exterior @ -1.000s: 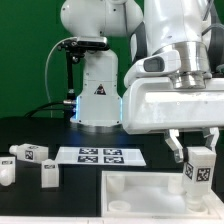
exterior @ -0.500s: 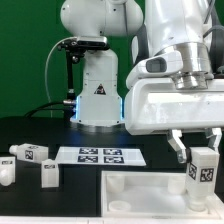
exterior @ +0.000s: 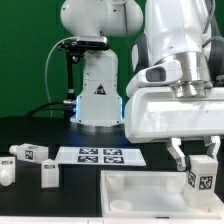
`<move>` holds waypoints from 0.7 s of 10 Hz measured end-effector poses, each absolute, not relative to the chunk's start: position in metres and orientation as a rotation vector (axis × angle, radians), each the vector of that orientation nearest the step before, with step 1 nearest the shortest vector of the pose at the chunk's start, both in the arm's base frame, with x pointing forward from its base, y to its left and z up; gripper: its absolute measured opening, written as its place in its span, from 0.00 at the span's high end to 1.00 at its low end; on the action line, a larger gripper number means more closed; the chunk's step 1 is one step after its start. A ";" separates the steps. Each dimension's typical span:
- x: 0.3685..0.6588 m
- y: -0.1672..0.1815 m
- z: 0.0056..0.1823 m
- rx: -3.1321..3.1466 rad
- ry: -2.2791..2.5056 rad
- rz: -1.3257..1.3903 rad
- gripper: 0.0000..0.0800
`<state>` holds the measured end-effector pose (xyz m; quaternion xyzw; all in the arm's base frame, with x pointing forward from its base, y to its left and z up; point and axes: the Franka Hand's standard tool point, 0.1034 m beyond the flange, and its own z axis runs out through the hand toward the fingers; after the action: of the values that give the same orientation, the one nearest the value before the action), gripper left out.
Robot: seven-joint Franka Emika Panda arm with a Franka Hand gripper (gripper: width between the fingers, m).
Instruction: Assemble square table
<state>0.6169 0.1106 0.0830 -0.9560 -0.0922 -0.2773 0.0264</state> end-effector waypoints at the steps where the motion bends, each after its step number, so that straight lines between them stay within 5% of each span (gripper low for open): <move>1: 0.617 0.110 0.083 -2.951 -0.283 -0.873 0.64; 4: 0.617 0.110 0.081 -2.956 -0.284 -0.848 0.58; 6: 0.627 0.105 0.090 -2.969 -0.280 -0.806 0.24; 7: 0.631 0.107 0.091 -2.981 -0.274 -0.727 0.20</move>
Offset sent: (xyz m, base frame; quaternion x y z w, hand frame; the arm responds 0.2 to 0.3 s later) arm 0.0000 0.0000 0.0000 0.0000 0.0000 0.0000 1.0000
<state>0.6310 0.1075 0.0910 -0.9672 -0.0888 -0.2360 0.0307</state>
